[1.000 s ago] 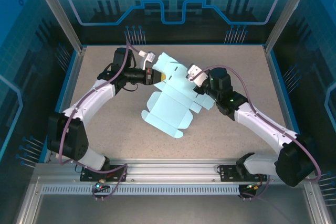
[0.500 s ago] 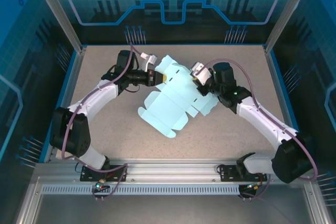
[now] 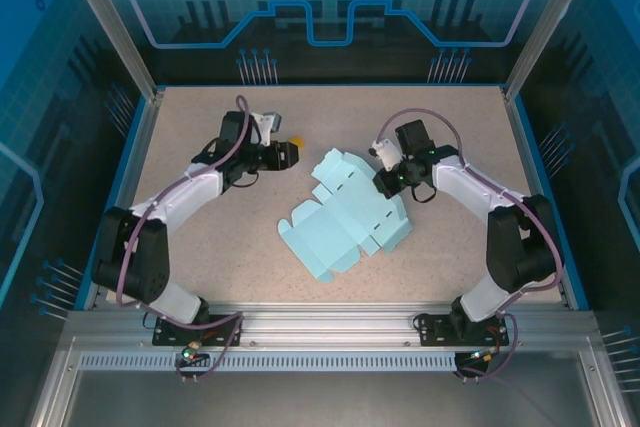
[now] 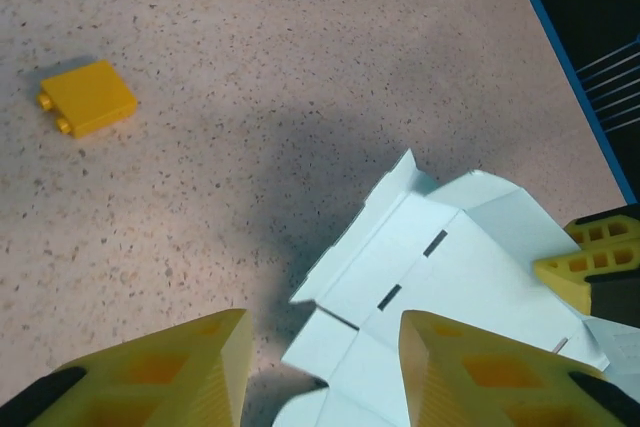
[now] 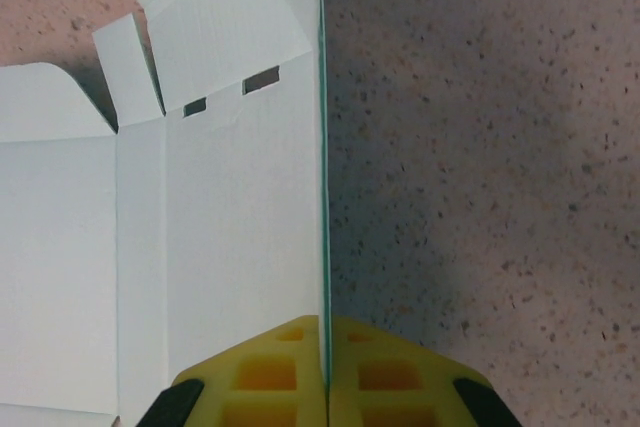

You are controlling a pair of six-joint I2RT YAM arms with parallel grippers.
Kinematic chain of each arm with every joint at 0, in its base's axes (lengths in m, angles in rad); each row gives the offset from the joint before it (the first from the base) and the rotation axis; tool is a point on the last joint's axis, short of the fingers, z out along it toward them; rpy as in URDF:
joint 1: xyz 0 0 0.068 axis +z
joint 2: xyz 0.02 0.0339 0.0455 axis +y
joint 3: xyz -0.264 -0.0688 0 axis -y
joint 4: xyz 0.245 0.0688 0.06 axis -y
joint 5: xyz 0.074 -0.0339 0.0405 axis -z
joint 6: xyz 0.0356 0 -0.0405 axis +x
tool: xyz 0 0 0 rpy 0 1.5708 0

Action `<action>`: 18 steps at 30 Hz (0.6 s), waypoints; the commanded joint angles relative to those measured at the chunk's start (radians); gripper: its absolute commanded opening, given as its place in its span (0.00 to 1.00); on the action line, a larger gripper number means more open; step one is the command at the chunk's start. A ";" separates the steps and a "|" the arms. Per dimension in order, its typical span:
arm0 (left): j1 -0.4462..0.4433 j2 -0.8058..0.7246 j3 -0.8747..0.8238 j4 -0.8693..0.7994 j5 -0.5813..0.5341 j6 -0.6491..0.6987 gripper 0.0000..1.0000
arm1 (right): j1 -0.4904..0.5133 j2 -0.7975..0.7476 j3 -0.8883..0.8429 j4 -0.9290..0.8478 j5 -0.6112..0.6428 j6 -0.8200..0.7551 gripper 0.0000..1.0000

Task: Fold the paper box

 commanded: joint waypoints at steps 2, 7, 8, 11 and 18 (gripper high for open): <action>-0.088 -0.095 -0.090 0.104 -0.070 -0.060 0.46 | -0.013 0.020 0.063 -0.086 0.087 0.049 0.00; -0.223 -0.080 -0.204 0.240 -0.087 -0.104 0.46 | -0.026 0.030 0.057 -0.080 0.113 0.064 0.00; -0.247 -0.062 -0.221 0.266 -0.081 -0.114 0.46 | -0.027 0.031 0.058 -0.080 0.120 0.065 0.00; -0.321 0.010 -0.248 0.338 -0.084 -0.126 0.45 | -0.028 0.034 0.064 -0.080 0.129 0.064 0.00; -0.428 0.185 -0.198 0.482 -0.096 -0.099 0.41 | -0.032 0.048 0.070 -0.076 0.130 0.067 0.00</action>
